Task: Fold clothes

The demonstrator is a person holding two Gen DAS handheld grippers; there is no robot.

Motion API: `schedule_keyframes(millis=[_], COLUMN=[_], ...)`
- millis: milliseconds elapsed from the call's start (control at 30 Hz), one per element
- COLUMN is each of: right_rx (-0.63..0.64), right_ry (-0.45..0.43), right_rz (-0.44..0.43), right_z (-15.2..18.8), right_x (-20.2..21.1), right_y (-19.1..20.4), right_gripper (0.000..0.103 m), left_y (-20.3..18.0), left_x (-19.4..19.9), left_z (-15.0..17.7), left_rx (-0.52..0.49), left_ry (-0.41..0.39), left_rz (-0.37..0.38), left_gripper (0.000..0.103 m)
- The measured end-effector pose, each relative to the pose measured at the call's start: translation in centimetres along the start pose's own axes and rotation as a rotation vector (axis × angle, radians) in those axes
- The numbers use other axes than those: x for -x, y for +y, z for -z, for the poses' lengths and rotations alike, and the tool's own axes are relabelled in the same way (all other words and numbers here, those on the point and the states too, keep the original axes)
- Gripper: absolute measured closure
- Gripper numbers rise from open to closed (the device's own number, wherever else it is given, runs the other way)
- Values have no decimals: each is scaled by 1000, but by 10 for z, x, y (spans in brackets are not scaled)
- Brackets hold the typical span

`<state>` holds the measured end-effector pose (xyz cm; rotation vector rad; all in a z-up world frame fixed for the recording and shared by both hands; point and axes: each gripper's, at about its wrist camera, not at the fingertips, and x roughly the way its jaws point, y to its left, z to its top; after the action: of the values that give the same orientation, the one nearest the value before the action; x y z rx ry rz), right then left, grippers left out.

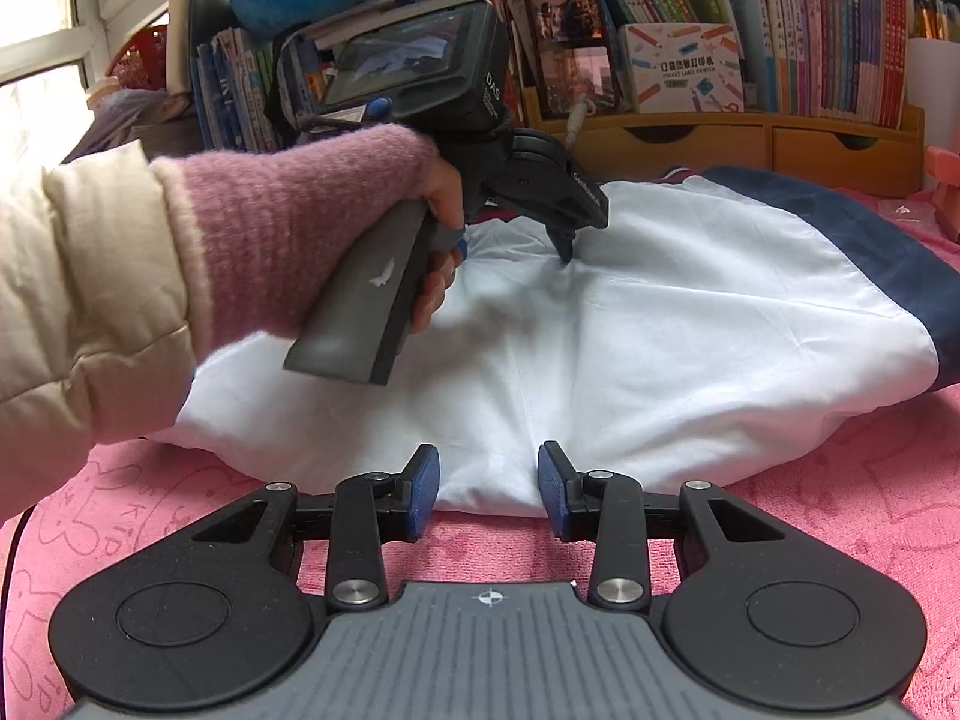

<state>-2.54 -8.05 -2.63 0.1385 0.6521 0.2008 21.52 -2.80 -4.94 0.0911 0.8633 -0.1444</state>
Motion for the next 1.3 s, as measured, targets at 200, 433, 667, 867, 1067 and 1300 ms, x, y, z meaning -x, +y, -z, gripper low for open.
schedule_keyframes(millis=[200, 433, 667, 867, 1067, 1300], right_rx=[21, 4, -7, -14, -22, -23], right_ry=[4, 1, 0, -1, -2, -3], right_rz=[-3, -16, -25, -29, -35, -35], right_z=[1, 3, 4, 3, 3, 3], right_x=[-3, -3, -1, -2, -2, -2], right_y=[5, 4, 3, 1, 0, 0], right_gripper=[59, 59, 59, 59, 59, 59], left_y=[25, 53, 32, 3, -13, -12], left_x=[67, 188, 225, 197, 159, 155], left_z=[26, 115, 196, 214, 199, 199], left_rx=[-130, -464, -920, -1117, -1228, -1355], left_ry=[-115, -286, -367, -374, -374, -294], left_rz=[0, -16, -53, -3, -47, -40], left_gripper=[35, 26, 21, 21, 37, 66])
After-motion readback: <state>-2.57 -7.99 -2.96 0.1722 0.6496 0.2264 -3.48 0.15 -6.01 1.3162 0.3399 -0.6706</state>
